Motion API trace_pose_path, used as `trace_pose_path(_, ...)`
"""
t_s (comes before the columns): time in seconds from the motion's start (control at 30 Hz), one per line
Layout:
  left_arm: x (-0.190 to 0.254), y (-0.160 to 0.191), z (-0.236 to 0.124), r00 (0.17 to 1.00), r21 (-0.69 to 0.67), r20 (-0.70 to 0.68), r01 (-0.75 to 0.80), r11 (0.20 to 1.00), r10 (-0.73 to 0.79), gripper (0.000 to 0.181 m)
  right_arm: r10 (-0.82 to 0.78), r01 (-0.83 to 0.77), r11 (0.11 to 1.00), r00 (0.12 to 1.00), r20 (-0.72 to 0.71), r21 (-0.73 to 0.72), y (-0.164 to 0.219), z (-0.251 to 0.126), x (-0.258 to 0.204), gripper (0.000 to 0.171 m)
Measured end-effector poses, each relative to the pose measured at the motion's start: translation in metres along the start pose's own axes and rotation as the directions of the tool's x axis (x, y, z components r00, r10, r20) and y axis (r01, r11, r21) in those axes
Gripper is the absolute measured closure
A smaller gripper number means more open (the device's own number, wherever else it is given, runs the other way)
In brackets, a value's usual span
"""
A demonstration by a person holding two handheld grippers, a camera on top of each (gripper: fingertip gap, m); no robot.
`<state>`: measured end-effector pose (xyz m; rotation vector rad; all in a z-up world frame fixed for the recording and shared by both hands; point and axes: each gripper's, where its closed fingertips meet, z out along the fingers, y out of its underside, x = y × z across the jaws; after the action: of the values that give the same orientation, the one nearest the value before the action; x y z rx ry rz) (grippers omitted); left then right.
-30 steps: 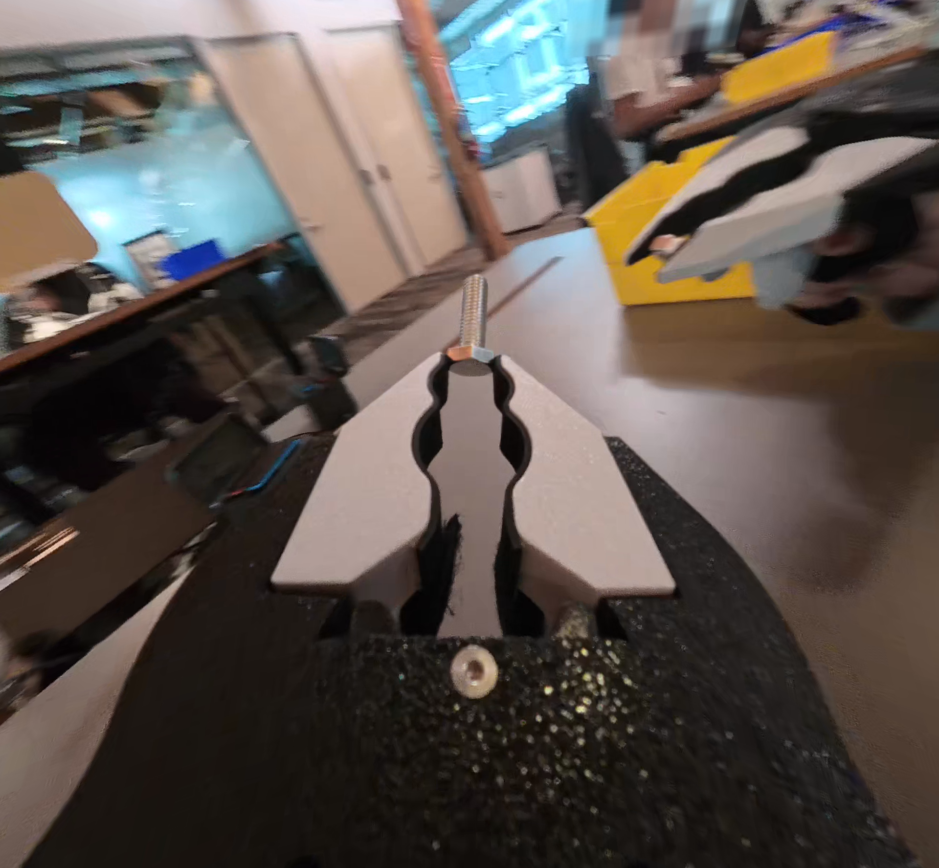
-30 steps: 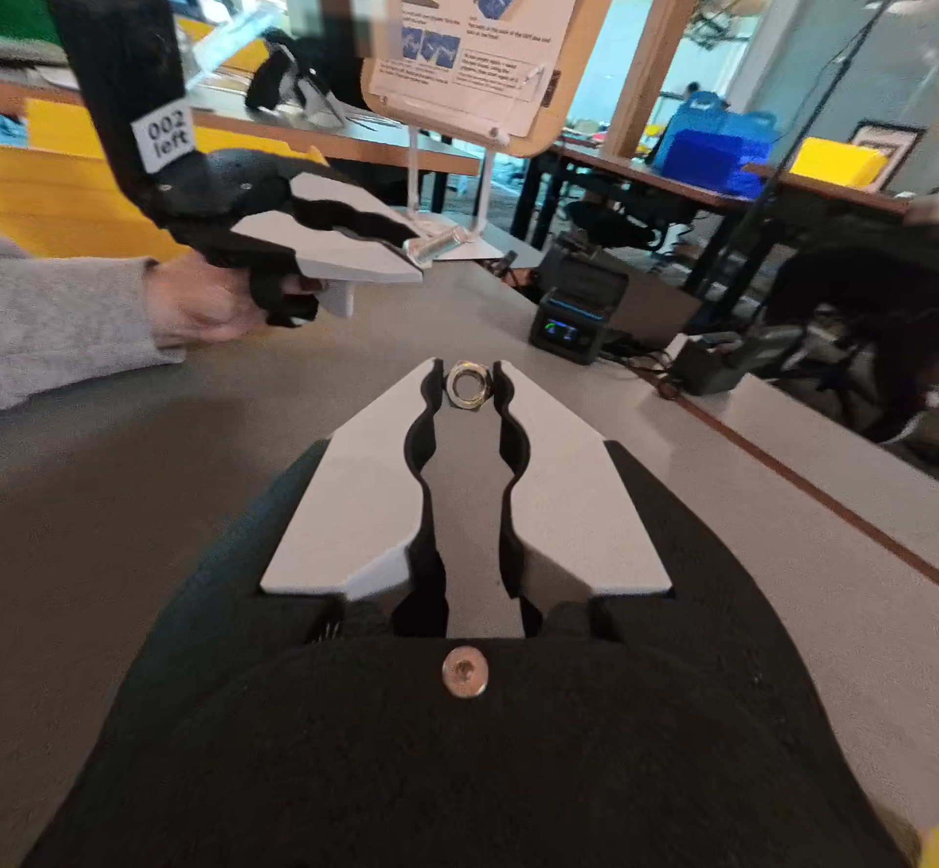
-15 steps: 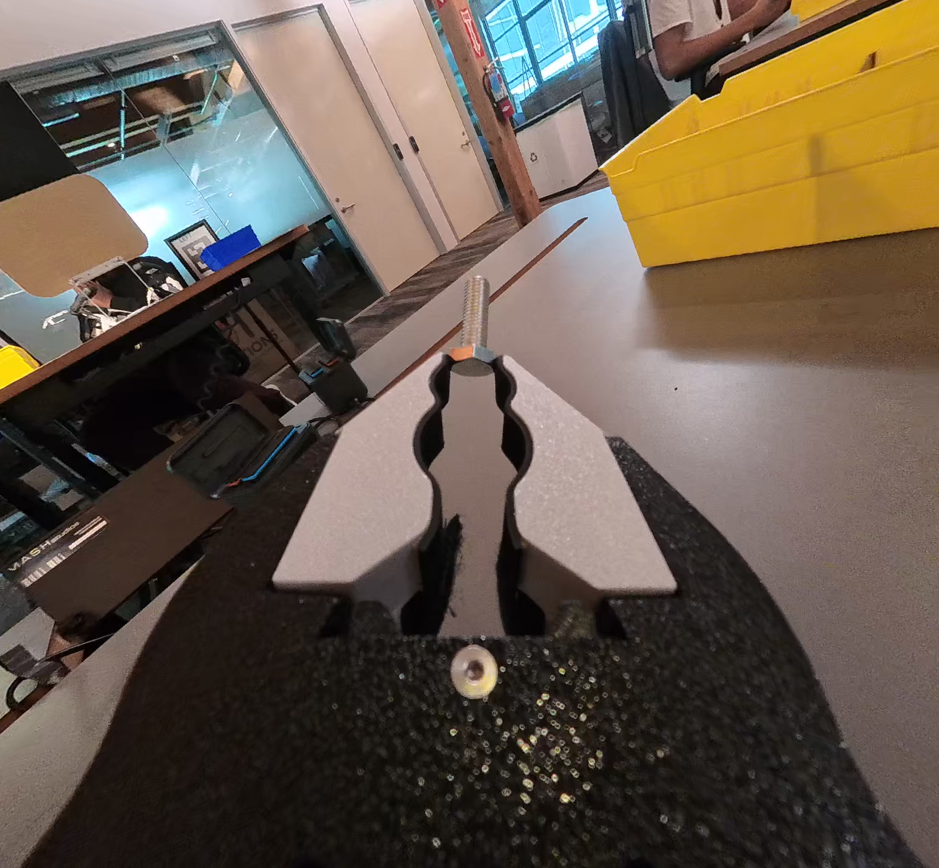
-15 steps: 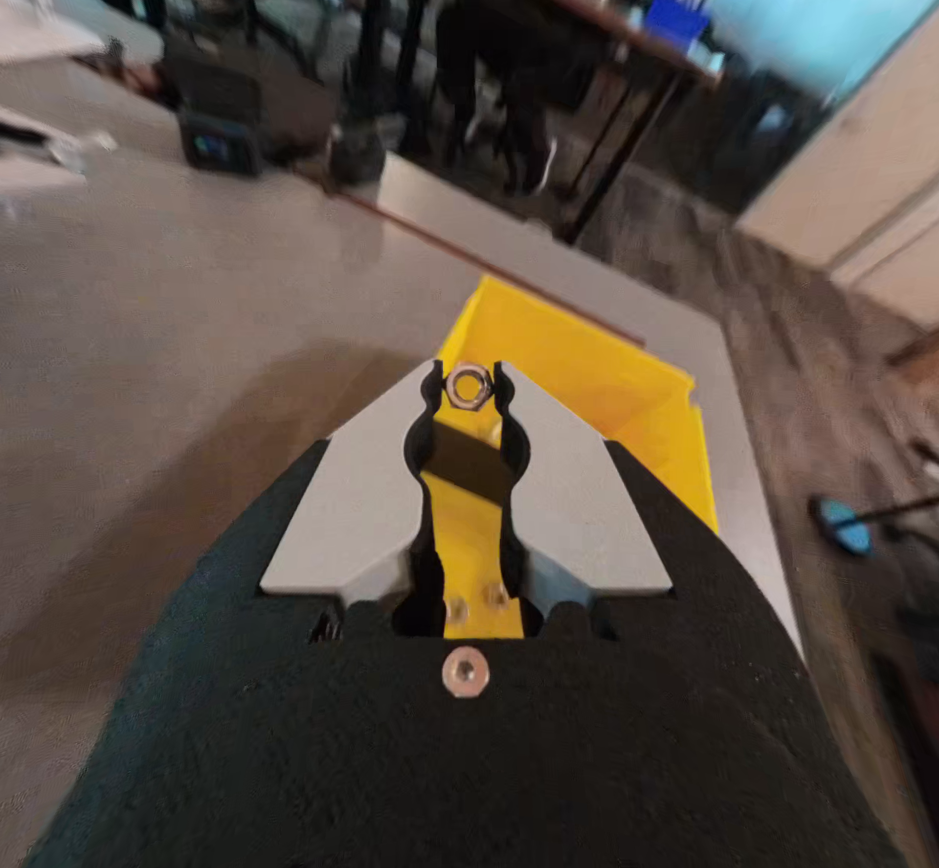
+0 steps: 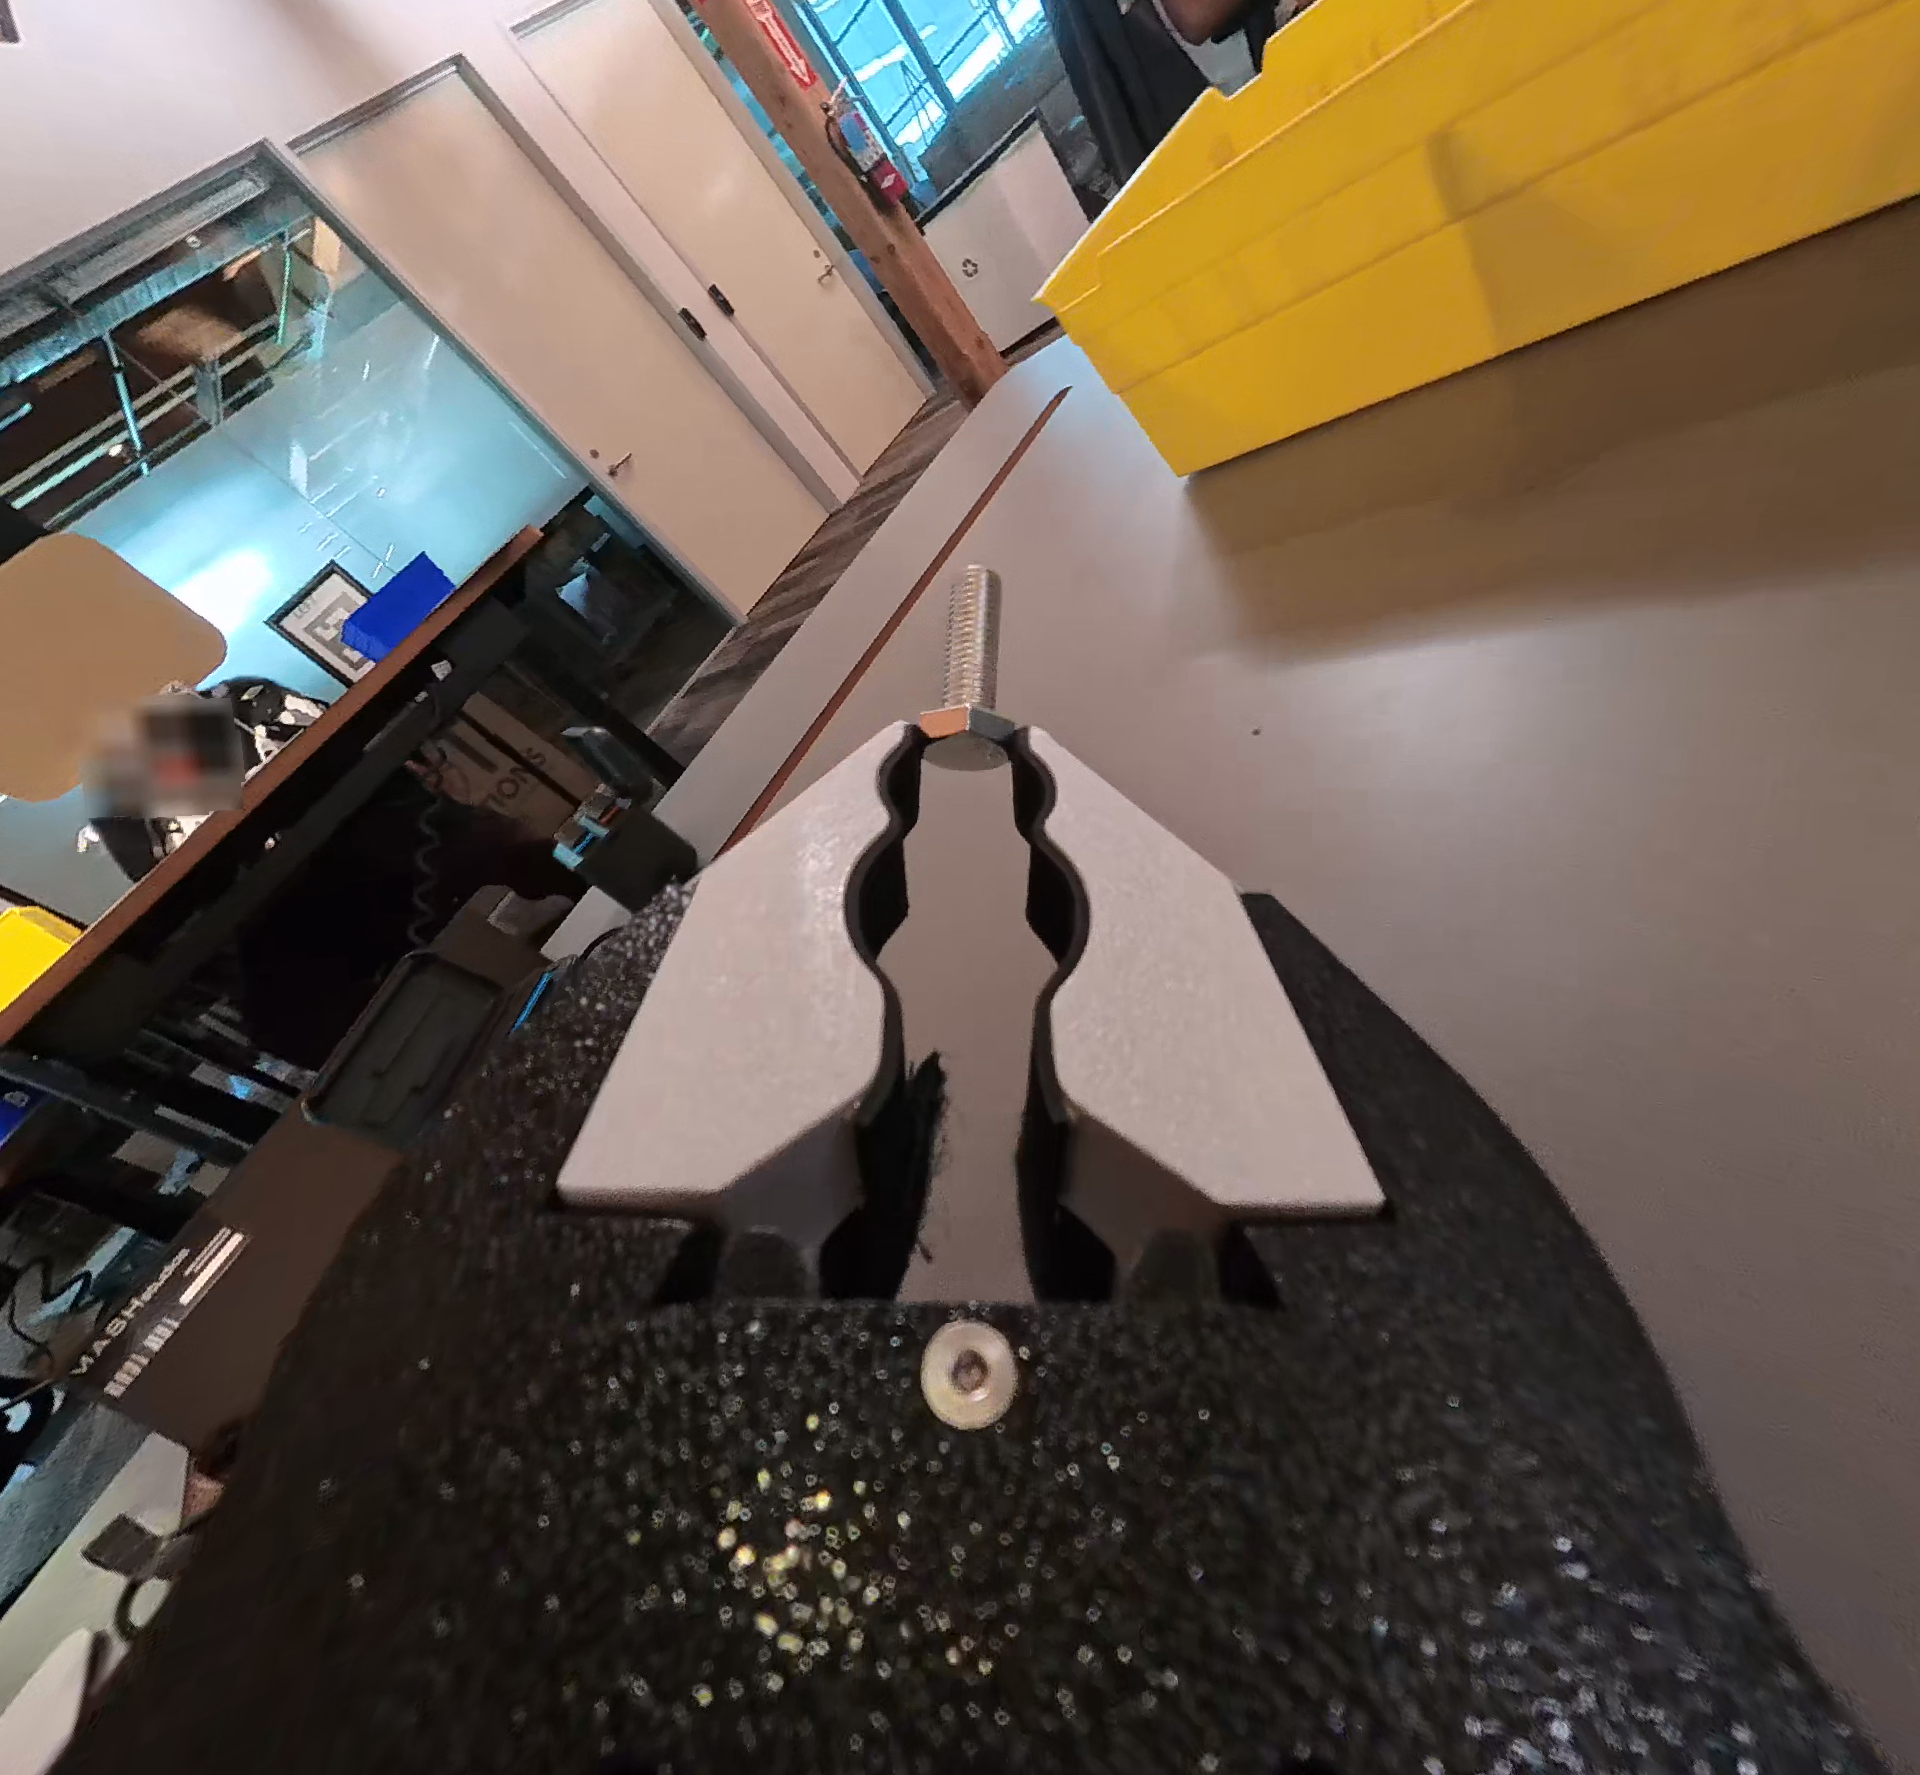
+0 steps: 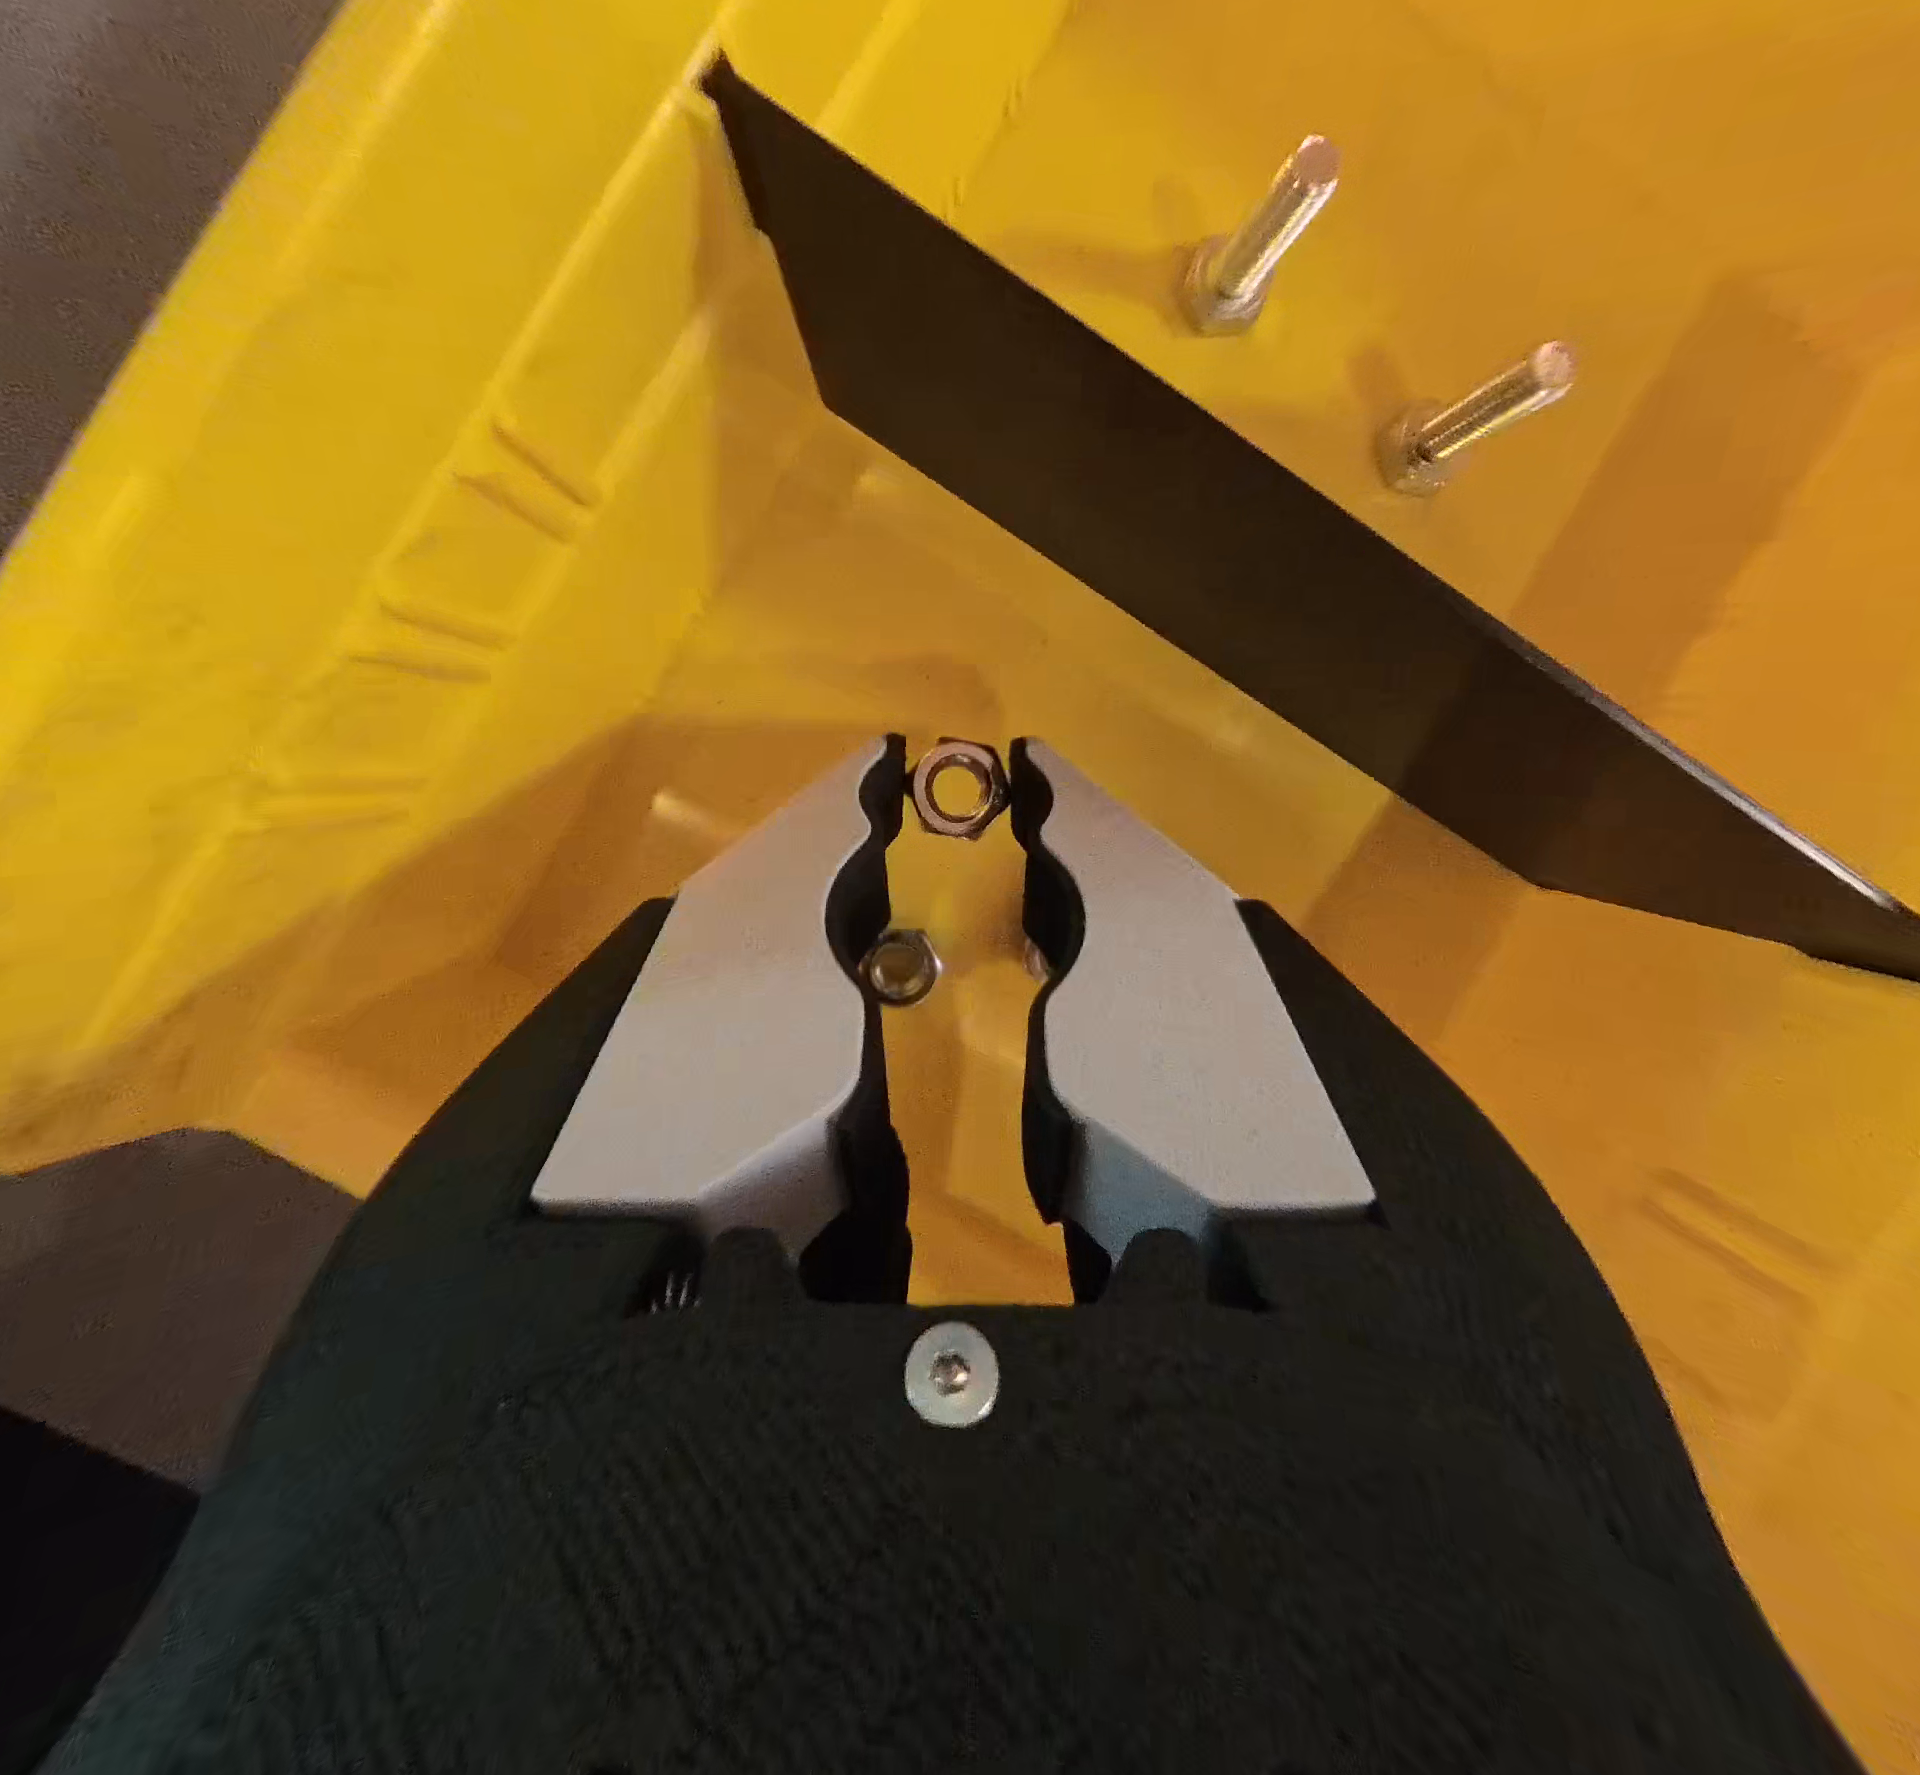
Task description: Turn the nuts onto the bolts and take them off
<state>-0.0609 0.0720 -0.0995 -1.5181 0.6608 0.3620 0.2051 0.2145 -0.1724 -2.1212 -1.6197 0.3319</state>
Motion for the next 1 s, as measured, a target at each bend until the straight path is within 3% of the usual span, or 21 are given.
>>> trace_pose_path(0.17,0.008,0.000,0.002,0.999,-0.009,-0.027,-0.039,0.999,0.038,0.166,0.062,-0.063,0.998,0.998,0.022,0.006,-0.001,0.007,-0.001,0.138)
trace_pose_path(0.27,0.009,-0.003,0.002,0.999,0.005,-0.030,-0.026,1.000,0.026,0.166,0.062,-0.061,0.998,0.992,-0.106,0.013,-0.002,-0.022,0.012,0.131)
trace_pose_path(0.33,0.009,-0.010,0.002,1.000,0.038,-0.030,-0.004,0.999,0.005,0.166,0.075,-0.053,0.994,0.968,-0.240,0.098,-0.018,-0.059,0.017,0.135)
trace_pose_path(0.4,0.008,-0.022,0.002,0.999,0.091,-0.022,0.038,0.995,-0.036,0.166,0.117,-0.024,0.948,0.954,-0.277,0.317,-0.061,-0.094,-0.007,0.141)
trace_pose_path(0.5,0.010,-0.044,-0.002,0.987,0.192,-0.029,0.158,0.969,-0.156,0.166,0.087,-0.010,0.746,0.993,-0.082,0.666,-0.140,-0.114,-0.099,0.147)
trace_pose_path(0.63,0.014,-0.067,-0.012,0.969,0.298,-0.046,0.244,0.923,-0.241,0.166,0.095,-0.132,0.556,0.991,0.095,0.821,-0.188,-0.091,-0.173,0.142)
trace_pose_path(0.73,0.016,-0.075,-0.017,0.962,0.336,-0.056,0.271,0.902,-0.268,0.166,0.191,-0.455,0.400,0.890,0.414,0.795,-0.203,-0.076,-0.190,0.142)
trace_pose_path(0.8,0.018,-0.076,-0.016,0.960,0.338,-0.070,0.277,0.899,-0.270,0.166,0.163,-0.621,0.359,0.776,0.609,0.696,-0.211,-0.068,-0.203,0.141)
trace_pose_path(0.93,0.022,-0.077,-0.015,0.965,0.336,-0.078,0.262,0.905,-0.250,0.166,0.111,-0.695,0.316,0.703,0.703,0.646,-0.220,-0.065,-0.212,0.143)
trace_pose_path(1.0,0.022,-0.079,-0.017,0.966,0.346,-0.082,0.258,0.902,-0.245,0.166,0.129,-0.671,0.318,0.731,0.670,0.670,-0.220,-0.063,-0.210,0.163)
